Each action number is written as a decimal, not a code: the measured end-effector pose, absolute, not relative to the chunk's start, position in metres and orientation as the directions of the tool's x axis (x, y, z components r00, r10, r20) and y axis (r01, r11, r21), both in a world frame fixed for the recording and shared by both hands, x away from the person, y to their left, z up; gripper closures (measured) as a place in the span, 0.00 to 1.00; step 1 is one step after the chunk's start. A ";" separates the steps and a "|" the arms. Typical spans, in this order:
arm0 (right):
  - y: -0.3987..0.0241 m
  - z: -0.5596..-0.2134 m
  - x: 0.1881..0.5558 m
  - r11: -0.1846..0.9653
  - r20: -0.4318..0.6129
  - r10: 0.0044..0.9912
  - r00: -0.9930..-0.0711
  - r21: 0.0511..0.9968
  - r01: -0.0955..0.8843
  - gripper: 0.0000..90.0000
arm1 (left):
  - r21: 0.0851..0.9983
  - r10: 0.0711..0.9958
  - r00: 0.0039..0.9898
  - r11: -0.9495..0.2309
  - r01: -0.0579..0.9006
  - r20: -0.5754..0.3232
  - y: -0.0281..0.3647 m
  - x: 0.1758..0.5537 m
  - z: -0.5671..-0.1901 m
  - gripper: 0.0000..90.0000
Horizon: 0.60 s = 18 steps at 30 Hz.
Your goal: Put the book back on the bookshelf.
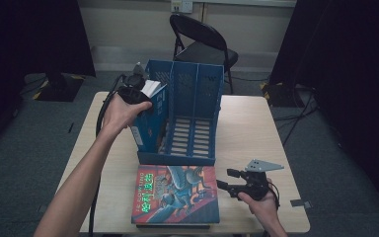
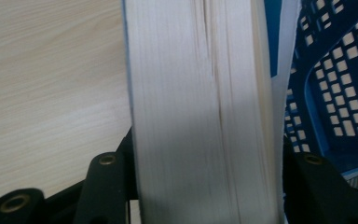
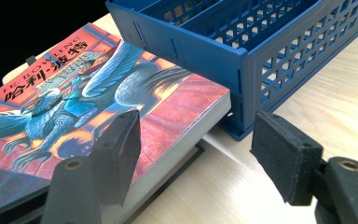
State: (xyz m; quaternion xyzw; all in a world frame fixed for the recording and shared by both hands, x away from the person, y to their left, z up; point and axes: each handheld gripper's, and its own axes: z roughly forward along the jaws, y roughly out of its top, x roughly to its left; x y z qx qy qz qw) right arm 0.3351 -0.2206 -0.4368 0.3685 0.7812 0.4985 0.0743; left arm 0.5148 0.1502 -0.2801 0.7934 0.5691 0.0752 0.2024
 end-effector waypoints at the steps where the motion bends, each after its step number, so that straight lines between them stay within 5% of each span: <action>1: -0.220 -0.437 0.335 0.231 0.251 0.649 -0.718 0.834 0.501 0.36 | 0.401 0.936 0.335 -0.266 0.877 -0.112 0.149 0.515 -0.281 0.55; 18: -0.223 -0.436 0.335 0.227 0.252 0.654 -0.713 0.834 0.503 0.36 | 0.338 0.936 0.338 -0.287 0.896 -0.101 0.148 0.520 -0.280 0.67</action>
